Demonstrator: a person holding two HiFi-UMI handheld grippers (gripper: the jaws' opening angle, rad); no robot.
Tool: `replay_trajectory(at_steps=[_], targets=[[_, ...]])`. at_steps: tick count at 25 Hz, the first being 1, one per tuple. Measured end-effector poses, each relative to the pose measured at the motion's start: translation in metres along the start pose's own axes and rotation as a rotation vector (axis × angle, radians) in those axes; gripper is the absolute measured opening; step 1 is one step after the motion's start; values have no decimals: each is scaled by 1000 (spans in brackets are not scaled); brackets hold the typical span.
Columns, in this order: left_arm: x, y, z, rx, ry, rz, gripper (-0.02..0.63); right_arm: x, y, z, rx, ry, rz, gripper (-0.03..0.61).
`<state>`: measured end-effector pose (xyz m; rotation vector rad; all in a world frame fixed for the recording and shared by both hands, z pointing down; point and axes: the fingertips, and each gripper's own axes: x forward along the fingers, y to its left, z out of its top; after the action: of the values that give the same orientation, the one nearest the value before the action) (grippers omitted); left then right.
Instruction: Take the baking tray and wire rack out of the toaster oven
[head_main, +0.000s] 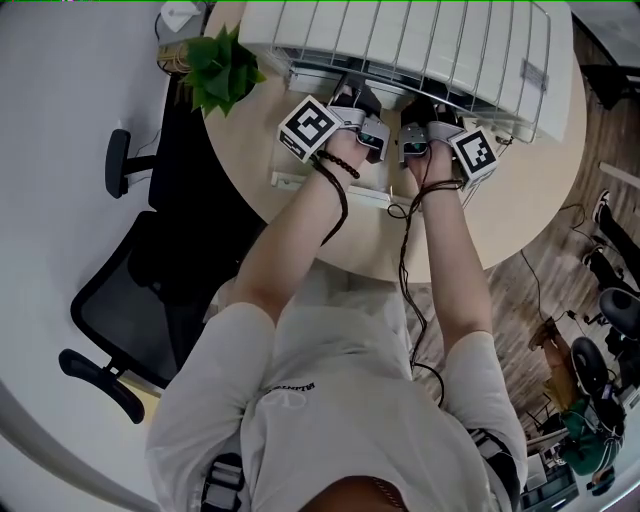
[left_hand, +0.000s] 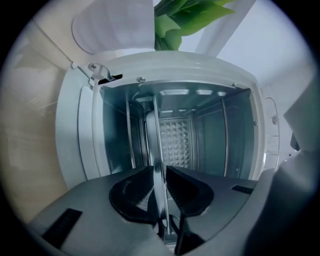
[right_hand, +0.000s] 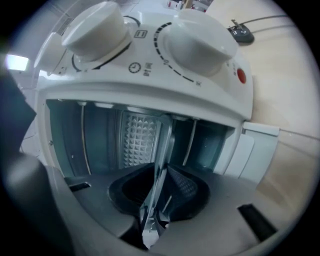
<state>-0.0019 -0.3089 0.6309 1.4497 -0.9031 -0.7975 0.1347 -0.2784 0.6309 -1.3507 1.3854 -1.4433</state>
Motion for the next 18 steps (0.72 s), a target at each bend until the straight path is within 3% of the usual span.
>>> replay_trajectory(at_steps=[5,9,18], targets=[[4,0,4,-15,-14,-22,72,2,0,-1,9,-4,20,64],[0,-5,3,-23,-25,-61,14,1,0,0,22,-16,28,57],[-17,-14,-2,-34,-25,-97,8,-16,7,-9,56,-10,46,42]])
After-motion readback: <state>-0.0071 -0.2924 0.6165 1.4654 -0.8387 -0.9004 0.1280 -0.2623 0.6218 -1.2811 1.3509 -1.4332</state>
